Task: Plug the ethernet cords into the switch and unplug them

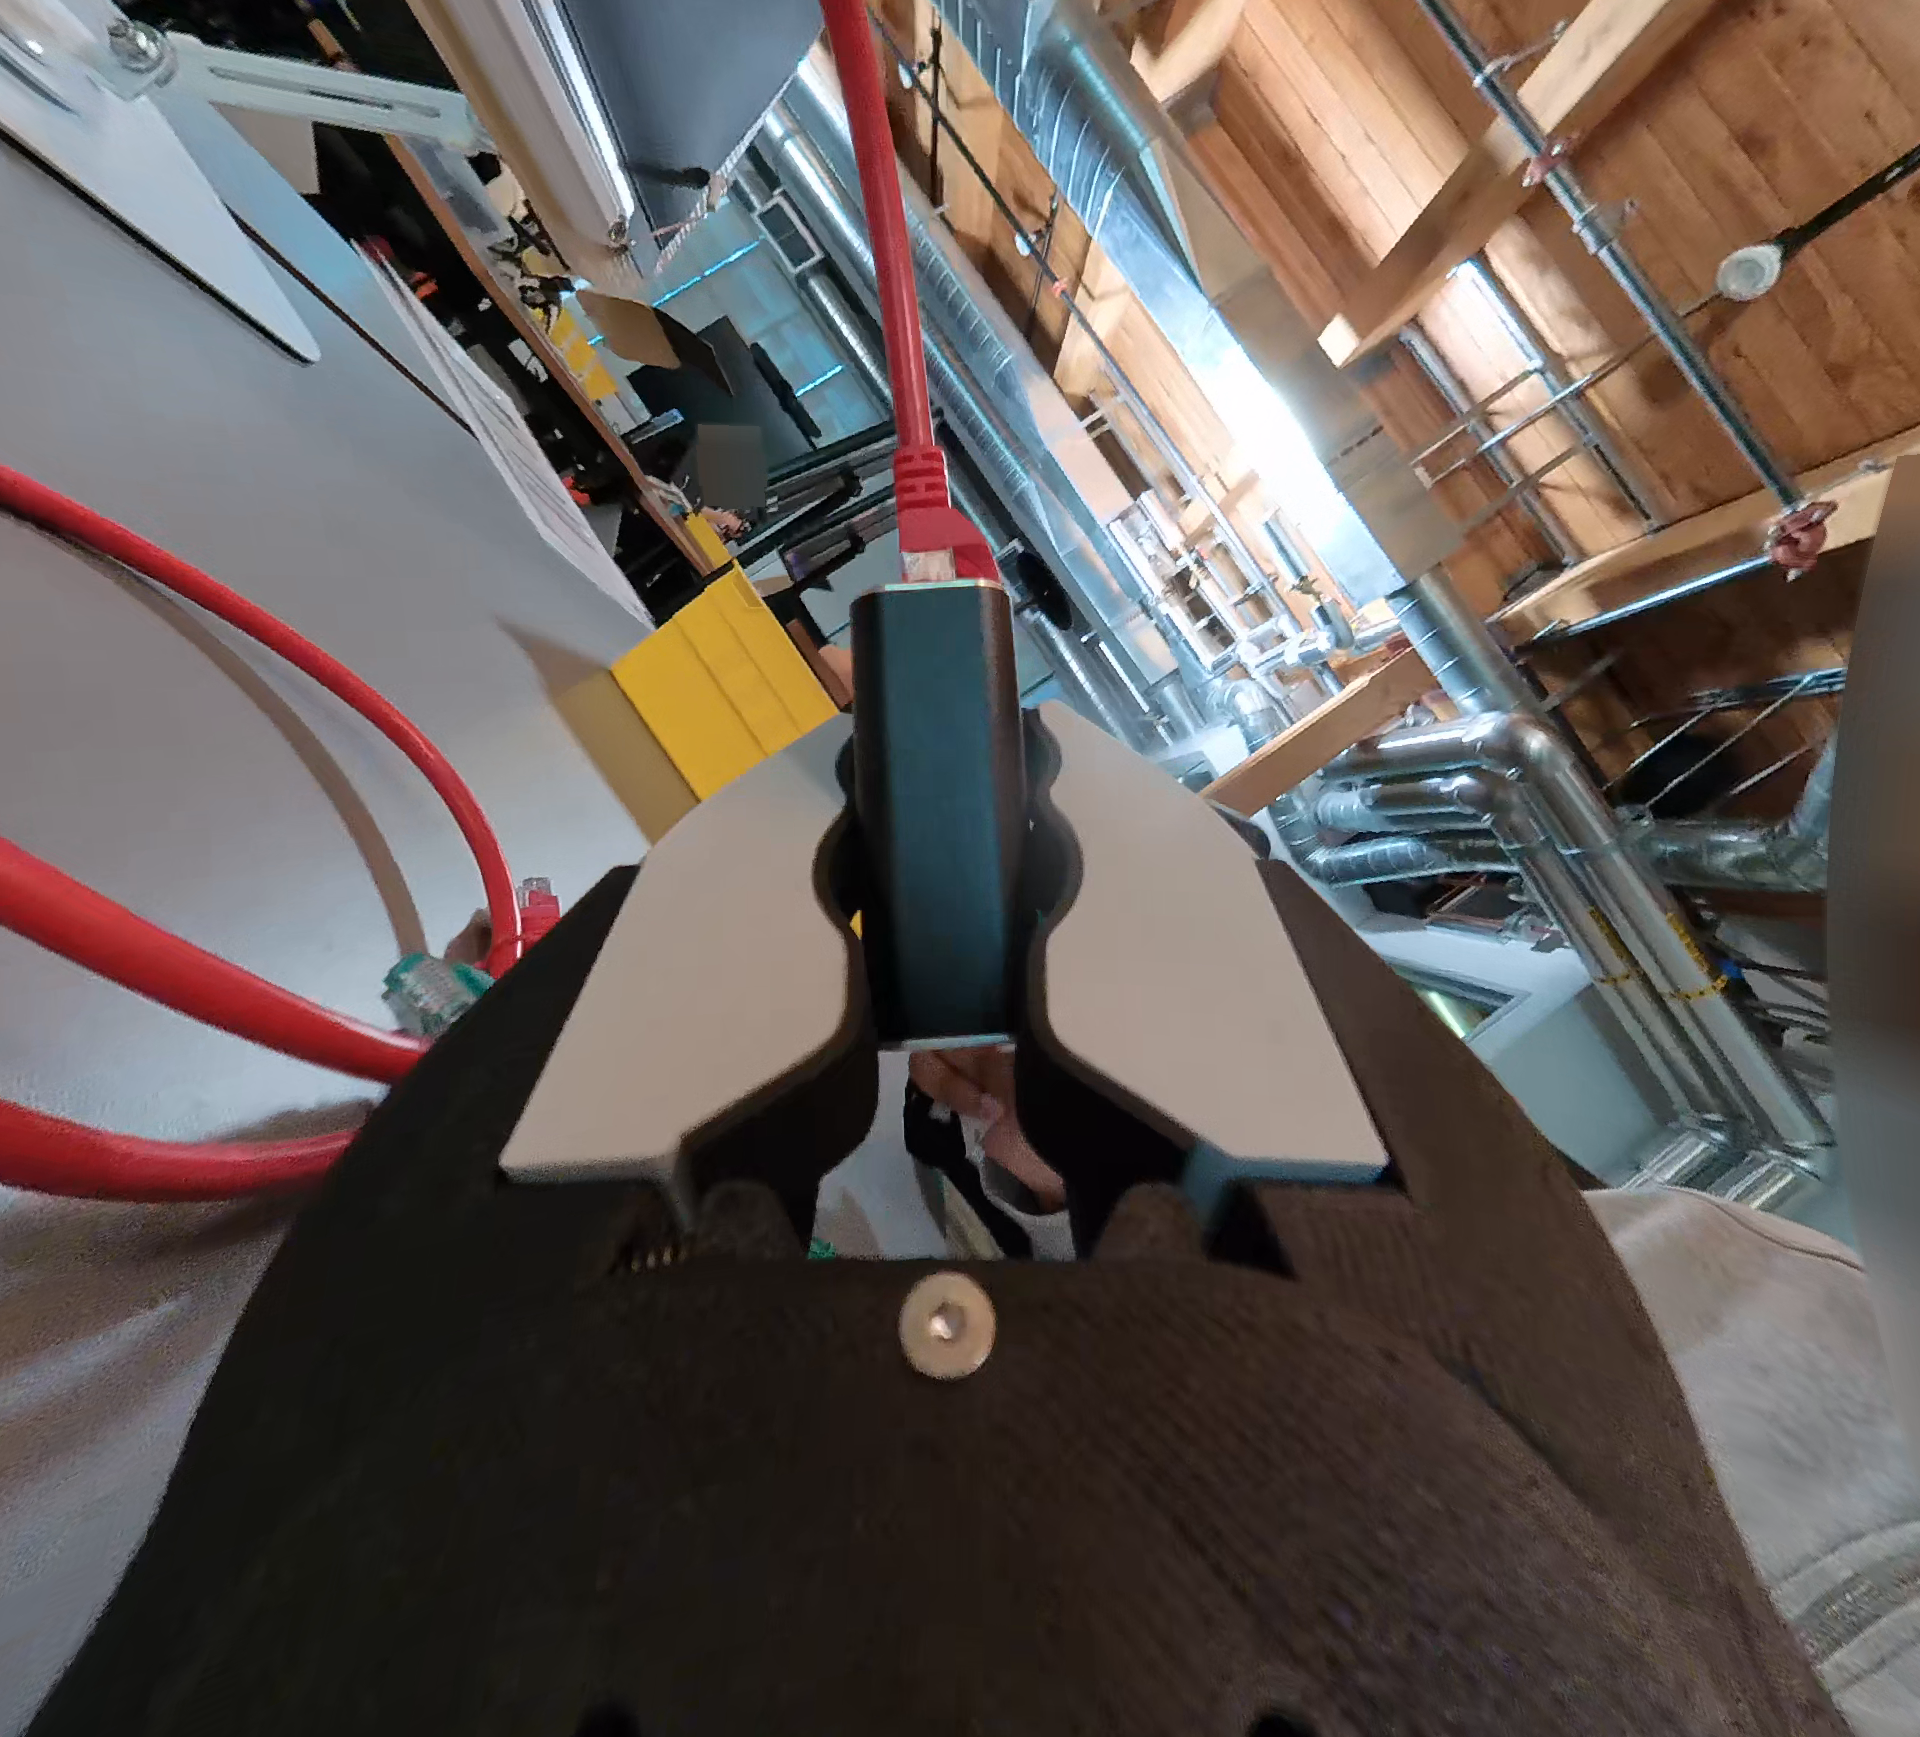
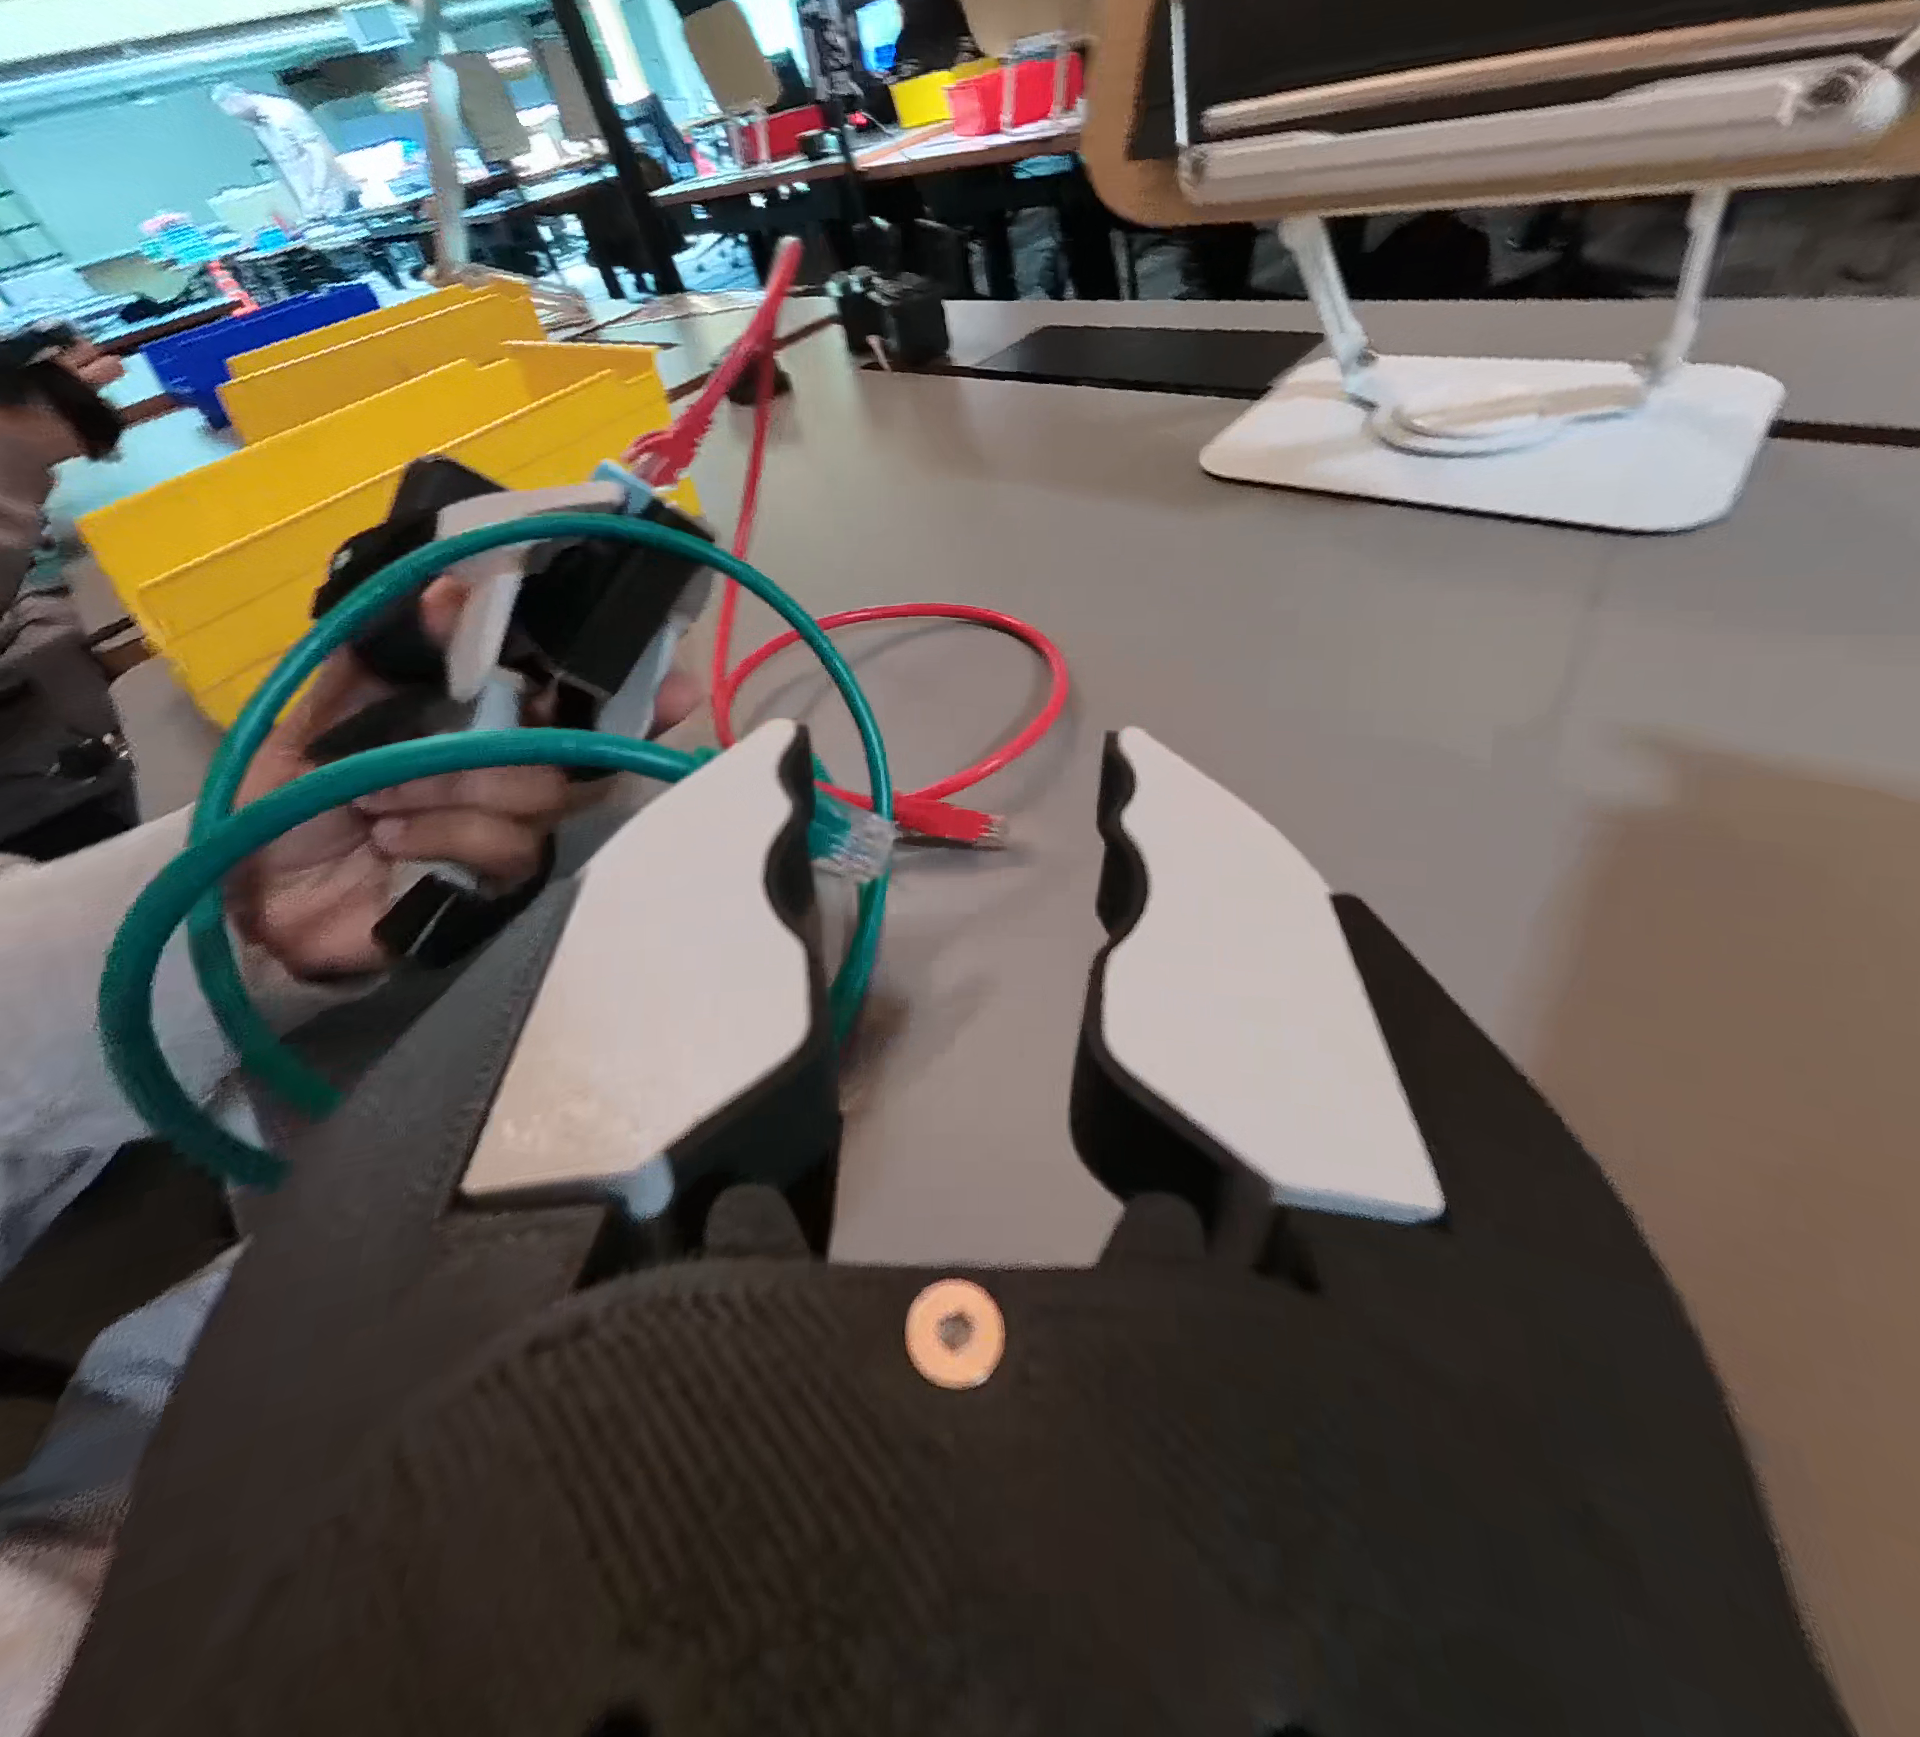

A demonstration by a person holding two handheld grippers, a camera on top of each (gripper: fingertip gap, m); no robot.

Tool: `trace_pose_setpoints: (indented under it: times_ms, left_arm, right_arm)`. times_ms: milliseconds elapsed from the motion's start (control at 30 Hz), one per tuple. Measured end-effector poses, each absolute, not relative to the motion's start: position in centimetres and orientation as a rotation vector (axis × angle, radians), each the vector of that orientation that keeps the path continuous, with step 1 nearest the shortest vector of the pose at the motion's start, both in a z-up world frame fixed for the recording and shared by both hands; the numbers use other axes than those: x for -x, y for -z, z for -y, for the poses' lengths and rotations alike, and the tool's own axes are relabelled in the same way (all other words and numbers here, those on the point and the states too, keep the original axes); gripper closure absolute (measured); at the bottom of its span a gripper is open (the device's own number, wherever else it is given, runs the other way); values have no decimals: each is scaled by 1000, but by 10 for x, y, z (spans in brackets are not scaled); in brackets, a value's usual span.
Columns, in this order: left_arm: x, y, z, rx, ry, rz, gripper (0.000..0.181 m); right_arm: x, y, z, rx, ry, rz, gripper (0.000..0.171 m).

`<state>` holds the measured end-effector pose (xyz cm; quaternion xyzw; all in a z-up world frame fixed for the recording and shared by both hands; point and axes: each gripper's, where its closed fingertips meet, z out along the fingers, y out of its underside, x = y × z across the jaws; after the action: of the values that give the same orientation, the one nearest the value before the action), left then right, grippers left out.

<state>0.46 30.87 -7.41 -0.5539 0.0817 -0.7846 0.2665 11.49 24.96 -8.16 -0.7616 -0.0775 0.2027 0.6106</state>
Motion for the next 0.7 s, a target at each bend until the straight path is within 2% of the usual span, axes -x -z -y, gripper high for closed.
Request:
trace_pose_setpoints:
  times_ms: [133, 233, 333, 433, 533, 633, 700]
  left_arm:
    - [-15, 76, -300, 1537, 2044, -336, 155]
    - [-14, 76, -301, 1540, 2012, -350, 154]
    - [-7, 77, -309, 1535, 2009, -286, 154]
    - [-5, 76, -312, 1532, 1992, -266, 155]
    - [-5, 77, -312, 1537, 1987, -266, 155]
    - [-3, 77, -315, 1533, 1991, -256, 156]
    - [1, 75, -318, 1524, 1982, -246, 156]
  right_arm:
    - [-103, 91, -264, 1832, -464, 272, 122]
    - [-82, 102, -275, 1877, -454, 398, 118]
    - [-57, 136, -281, 2065, -449, 540, 109]
    - [-37, 168, -278, 2217, -403, 682, 109]
    - [-24, 182, -274, 2271, -327, 824, 127]
    - [-22, 185, -271, 2325, -348, 853, 154]
    - [-25, 192, -263, 2372, -396, 896, 159]
